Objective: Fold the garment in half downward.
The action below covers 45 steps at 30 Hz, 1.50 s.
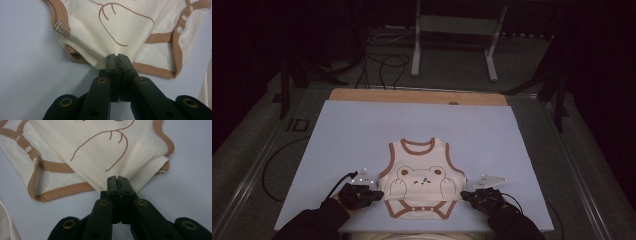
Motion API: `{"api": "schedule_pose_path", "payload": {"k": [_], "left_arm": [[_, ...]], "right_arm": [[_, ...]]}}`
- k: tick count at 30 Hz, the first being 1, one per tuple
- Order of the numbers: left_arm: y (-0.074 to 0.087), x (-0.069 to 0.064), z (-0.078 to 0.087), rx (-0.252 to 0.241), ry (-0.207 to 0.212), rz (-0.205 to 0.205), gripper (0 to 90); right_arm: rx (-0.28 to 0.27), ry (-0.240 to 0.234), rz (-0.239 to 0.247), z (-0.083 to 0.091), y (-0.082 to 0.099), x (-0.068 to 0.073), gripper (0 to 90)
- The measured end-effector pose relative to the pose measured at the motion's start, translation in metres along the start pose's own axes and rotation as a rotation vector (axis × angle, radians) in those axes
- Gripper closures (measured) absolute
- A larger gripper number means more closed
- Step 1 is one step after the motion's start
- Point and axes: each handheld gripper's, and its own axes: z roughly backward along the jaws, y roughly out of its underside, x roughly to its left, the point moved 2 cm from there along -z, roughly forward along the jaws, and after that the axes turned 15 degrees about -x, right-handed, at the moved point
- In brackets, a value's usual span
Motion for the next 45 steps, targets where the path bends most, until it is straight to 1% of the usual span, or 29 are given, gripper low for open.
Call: {"api": "schedule_pose_path", "payload": {"k": [8, 10, 15, 18, 19, 20, 21, 22, 23, 24, 25, 26, 27, 28, 29, 30, 31, 32, 33, 34, 35, 38, 39, 40, 41, 42, 43, 44, 45], "left_arm": [[0.001, 0.001, -0.001, 0.003, 0.008, -0.006, 88.7], [0.001, 0.0, -0.001, 0.002, 0.008, -0.005, 88.7], [0.001, 0.002, -0.001, -0.004, 0.022, 0.006, 88.2], [0.0, 0.002, 0.0, -0.004, 0.025, 0.003, 85.4], [0.0, 0.001, 0.0, -0.007, 0.022, -0.005, 83.7], [0.0, 0.001, 0.0, -0.007, 0.022, -0.005, 81.2], [-0.001, 0.001, 0.002, -0.006, 0.016, -0.021, 78.9], [-0.001, 0.001, 0.002, -0.006, 0.016, -0.021, 77.0], [-0.003, 0.001, 0.003, -0.011, 0.012, -0.022, 74.0], [-0.003, 0.001, 0.003, -0.011, 0.012, -0.022, 73.1], [-0.004, 0.0, 0.004, -0.015, 0.005, -0.026, 70.5], [-0.004, 0.0, 0.004, -0.015, 0.005, -0.026, 67.4], [-0.005, 0.0, 0.005, -0.017, 0.0, -0.024, 65.3], [-0.005, 0.0, 0.005, -0.017, 0.0, -0.024, 63.2], [-0.007, -0.003, 0.006, -0.015, 0.005, -0.036, 59.5], [-0.007, -0.003, 0.006, -0.015, 0.005, -0.036, 57.2], [-0.009, -0.005, 0.007, -0.008, 0.014, -0.04, 53.9], [-0.009, -0.005, 0.007, -0.008, 0.014, -0.04, 50.1], [-0.011, -0.007, 0.008, -0.01, 0.014, -0.048, 46.6], [-0.011, -0.007, 0.008, -0.01, 0.014, -0.048, 44.2], [-0.014, -0.008, 0.01, -0.007, 0.023, -0.058, 38.5], [-0.017, -0.008, 0.013, -0.01, 0.031, -0.066, 27.3], [-0.02, -0.008, 0.016, -0.013, 0.034, -0.077, 23.6], [-0.02, -0.008, 0.016, -0.013, 0.034, -0.077, 20.8], [-0.024, -0.008, 0.019, -0.035, 0.035, -0.081, 18.6], [-0.024, -0.008, 0.019, -0.035, 0.035, -0.081, 16.4], [-0.028, -0.008, 0.022, -0.054, 0.043, -0.082, 15.8], [-0.028, -0.008, 0.022, -0.054, 0.043, -0.082, 14.8], [-0.032, -0.008, 0.024, -0.067, 0.049, -0.089, 11.3]], "right_arm": [[0.0, -0.005, -0.006, 0.0, 0.001, -0.001, 89.2], [-0.002, -0.007, -0.01, 0.0, 0.001, -0.001, 89.1], [0.001, -0.009, -0.015, 0.0, 0.0, -0.001, 88.7], [0.001, -0.012, -0.02, 0.0, 0.0, -0.001, 87.6], [-0.006, -0.016, -0.024, 0.001, -0.001, -0.001, 85.2], [-0.006, -0.016, -0.024, 0.001, -0.001, -0.001, 85.2], [-0.018, -0.025, -0.03, 0.003, -0.002, -0.001, 80.8], [-0.018, -0.025, -0.03, 0.003, -0.002, -0.001, 80.8], [-0.041, -0.032, -0.041, 0.005, -0.004, -0.001, 73.7], [-0.041, -0.032, -0.041, 0.005, -0.004, -0.001, 73.7], [-0.051, -0.033, -0.047, 0.007, -0.006, -0.002, 68.4], [-0.051, -0.033, -0.047, 0.007, -0.006, -0.002, 68.4], [-0.06, -0.037, -0.04, 0.008, -0.008, 0.0, 60.1], [-0.06, -0.037, -0.04, 0.008, -0.008, 0.0, 60.1], [-0.064, -0.041, -0.033, 0.008, -0.01, 0.001, 52.8], [-0.064, -0.041, -0.033, 0.008, -0.01, 0.001, 52.8], [-0.076, -0.045, -0.037, 0.009, -0.012, 0.002, 46.8], [-0.076, -0.045, -0.037, 0.009, -0.012, 0.002, 46.8], [-0.085, -0.057, -0.035, 0.009, -0.014, 0.003, 42.2], [-0.085, -0.057, -0.035, 0.009, -0.014, 0.003, 42.2], [-0.092, -0.056, -0.025, 0.01, -0.017, 0.004, 36.0], [-0.104, -0.051, -0.024, 0.012, -0.02, 0.005, 33.2], [-0.122, -0.047, -0.013, 0.014, -0.024, 0.004, 28.8], [-0.122, -0.047, -0.013, 0.014, -0.024, 0.004, 28.8], [-0.129, -0.047, -0.008, 0.016, -0.028, 0.004, 25.2], [-0.129, -0.047, -0.008, 0.016, -0.028, 0.004, 25.2], [-0.137, -0.04, -0.002, 0.017, -0.032, 0.004, 22.1], [-0.137, -0.04, -0.002, 0.017, -0.032, 0.004, 22.1], [-0.151, -0.042, -0.001, 0.019, -0.036, 0.003, 18.2]]}}
